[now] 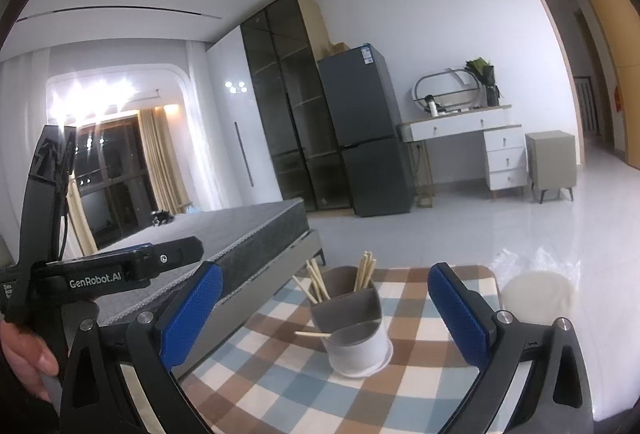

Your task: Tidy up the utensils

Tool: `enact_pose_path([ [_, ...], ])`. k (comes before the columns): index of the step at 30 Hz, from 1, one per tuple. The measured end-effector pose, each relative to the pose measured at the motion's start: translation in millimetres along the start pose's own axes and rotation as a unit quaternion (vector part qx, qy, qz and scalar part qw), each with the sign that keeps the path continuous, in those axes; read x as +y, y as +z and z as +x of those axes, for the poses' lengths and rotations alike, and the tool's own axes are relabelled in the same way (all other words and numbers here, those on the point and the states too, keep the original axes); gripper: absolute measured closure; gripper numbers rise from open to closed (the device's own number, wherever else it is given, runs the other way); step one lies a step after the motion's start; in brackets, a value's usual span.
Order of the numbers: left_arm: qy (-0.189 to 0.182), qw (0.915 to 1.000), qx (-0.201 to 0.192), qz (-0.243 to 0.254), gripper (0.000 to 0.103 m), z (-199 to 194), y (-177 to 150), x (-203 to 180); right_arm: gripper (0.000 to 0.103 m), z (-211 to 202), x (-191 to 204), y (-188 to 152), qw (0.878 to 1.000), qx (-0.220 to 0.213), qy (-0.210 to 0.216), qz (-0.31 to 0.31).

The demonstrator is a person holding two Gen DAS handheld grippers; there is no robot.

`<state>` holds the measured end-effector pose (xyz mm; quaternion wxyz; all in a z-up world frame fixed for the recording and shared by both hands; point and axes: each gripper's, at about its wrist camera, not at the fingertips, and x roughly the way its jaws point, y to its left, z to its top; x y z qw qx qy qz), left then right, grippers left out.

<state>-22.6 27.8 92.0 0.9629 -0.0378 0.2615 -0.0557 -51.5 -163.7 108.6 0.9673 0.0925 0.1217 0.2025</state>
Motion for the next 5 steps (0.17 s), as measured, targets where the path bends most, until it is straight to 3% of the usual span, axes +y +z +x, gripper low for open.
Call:
enact_pose_path([
  [5, 0.002, 0.9999, 0.009, -0.007, 0.008, 5.7, -1.7, 4.0, 0.0, 0.7, -2.6, -2.0, 1.0, 0.004, -0.003, 0.001],
])
